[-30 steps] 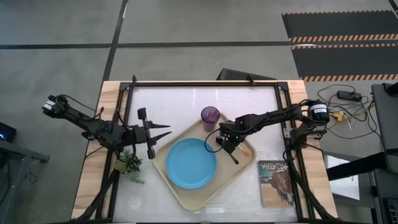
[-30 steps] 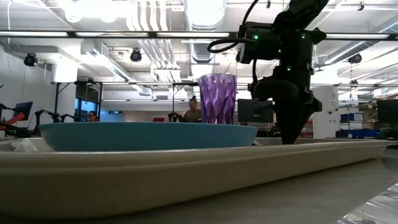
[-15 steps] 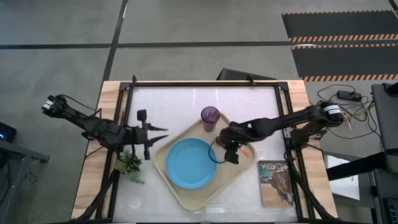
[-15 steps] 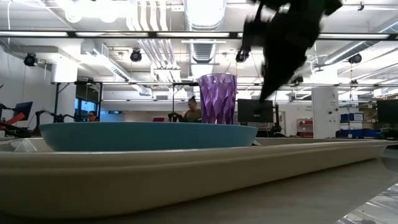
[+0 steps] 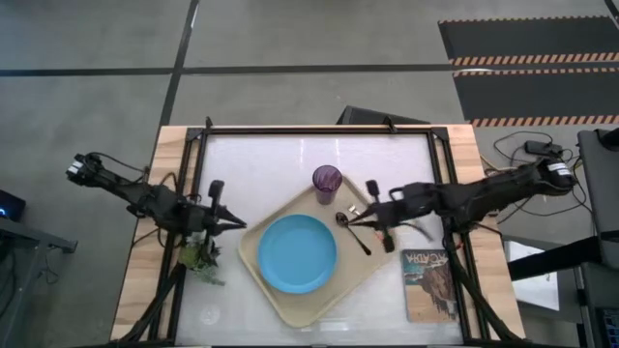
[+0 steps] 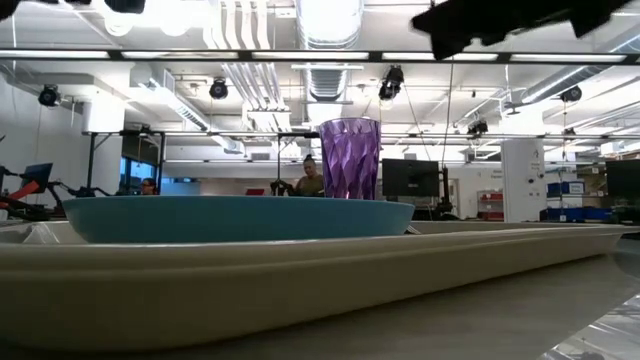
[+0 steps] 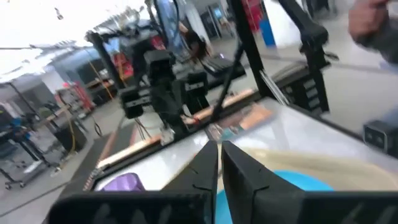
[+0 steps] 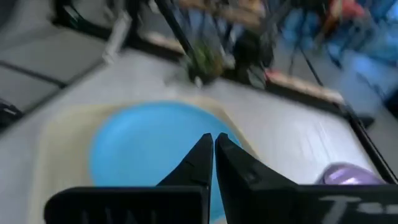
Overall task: Pick and place plate/cup/fork/spoon on tray
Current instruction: Return to Home Position
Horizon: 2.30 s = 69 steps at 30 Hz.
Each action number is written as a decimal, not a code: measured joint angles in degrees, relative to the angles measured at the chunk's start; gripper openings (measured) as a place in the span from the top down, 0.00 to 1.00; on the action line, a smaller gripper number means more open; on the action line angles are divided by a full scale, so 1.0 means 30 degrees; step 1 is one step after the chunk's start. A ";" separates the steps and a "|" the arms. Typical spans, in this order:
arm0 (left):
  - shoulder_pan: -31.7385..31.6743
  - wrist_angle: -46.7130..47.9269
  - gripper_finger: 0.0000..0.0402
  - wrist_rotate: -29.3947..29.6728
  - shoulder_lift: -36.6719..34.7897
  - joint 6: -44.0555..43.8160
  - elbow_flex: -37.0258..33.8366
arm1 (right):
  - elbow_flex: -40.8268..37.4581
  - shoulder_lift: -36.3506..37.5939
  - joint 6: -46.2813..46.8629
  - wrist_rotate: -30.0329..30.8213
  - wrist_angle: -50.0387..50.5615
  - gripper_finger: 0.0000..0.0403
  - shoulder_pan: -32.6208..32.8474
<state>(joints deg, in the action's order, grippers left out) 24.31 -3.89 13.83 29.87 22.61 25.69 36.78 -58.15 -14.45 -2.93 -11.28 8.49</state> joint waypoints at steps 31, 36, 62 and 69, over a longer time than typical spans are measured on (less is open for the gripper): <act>-0.0770 -0.2706 1.00 0.1629 -0.9755 -0.1020 -0.8093 | -1.0698 1.4286 -0.1388 -0.4036 -0.3462 0.98 -0.4564; -0.0770 -0.3387 1.00 0.3858 -0.9709 -0.0722 -0.8399 | -1.2006 1.7236 -0.1201 -0.4113 -0.3806 0.98 -0.4686; -0.0777 -0.3696 1.00 1.2101 -0.8799 -0.0845 -0.8450 | -1.2037 1.8452 0.0129 -0.7357 -0.2163 0.98 -0.4756; -0.0777 -0.3682 1.00 1.2099 -0.8759 -0.0845 -0.8465 | -1.2044 1.7834 0.2476 -0.7322 -0.1132 0.98 -0.4756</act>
<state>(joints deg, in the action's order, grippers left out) 21.98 -14.94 50.13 3.59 20.08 0.30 0.64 -4.65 -7.02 -24.90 -14.68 -5.78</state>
